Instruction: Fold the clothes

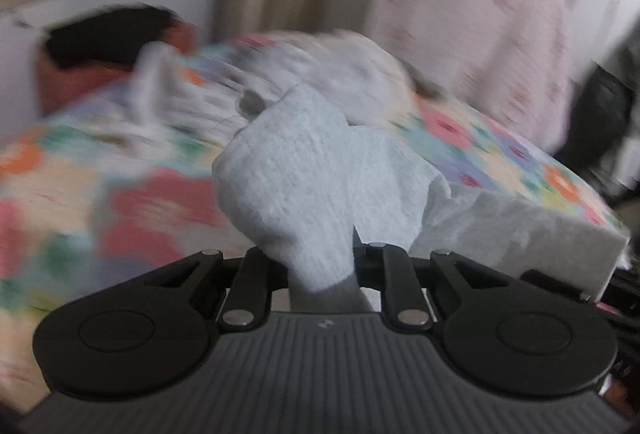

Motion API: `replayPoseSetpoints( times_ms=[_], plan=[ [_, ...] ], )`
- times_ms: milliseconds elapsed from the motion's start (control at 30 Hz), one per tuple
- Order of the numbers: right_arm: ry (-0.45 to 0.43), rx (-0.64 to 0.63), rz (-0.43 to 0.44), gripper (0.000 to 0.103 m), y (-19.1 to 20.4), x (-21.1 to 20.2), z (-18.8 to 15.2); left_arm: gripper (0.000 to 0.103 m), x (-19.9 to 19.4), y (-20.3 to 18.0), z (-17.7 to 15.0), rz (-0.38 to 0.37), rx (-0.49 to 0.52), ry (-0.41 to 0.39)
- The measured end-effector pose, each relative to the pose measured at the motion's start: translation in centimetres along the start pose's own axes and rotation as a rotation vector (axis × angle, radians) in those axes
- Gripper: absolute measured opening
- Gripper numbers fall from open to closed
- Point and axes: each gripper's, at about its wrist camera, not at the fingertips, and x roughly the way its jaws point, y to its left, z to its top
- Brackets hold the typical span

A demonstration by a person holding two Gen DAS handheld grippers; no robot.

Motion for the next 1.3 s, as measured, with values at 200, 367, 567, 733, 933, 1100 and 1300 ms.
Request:
replayPoseSetpoints(
  times_ms=[200,367,567,733,933,1100,1300],
  plan=[
    [0.079,-0.072,0.161,0.012,6.1,9.5,6.5,0.016,-0.8,10.2,3.1,0.146,-0.126,-0.080],
    [0.164,-0.152,0.231,0.012,10.8,16.7,9.7,0.016,-0.4,16.3,4.5,0.264,-0.205,-0.122],
    [0.208,-0.191,0.266,0.012,14.8,24.1,9.0,0.016,3.3,21.5,5.0,0.389,-0.237,-0.112],
    [0.187,-0.139,0.252,0.012,16.0,28.0,7.5,0.016,5.1,24.3,4.5,0.392,-0.308,-0.113],
    [0.213,-0.051,0.234,0.012,15.8,30.4,5.7,0.016,7.4,25.2,4.4,0.372,-0.259,-0.104],
    [0.241,0.015,0.218,0.012,14.8,32.5,3.2,0.017,10.0,28.7,2.2,0.397,-0.394,-0.013],
    [0.252,0.066,0.228,0.012,15.4,33.5,1.3,0.017,9.6,28.8,2.2,0.436,-0.384,-0.035]
  ],
)
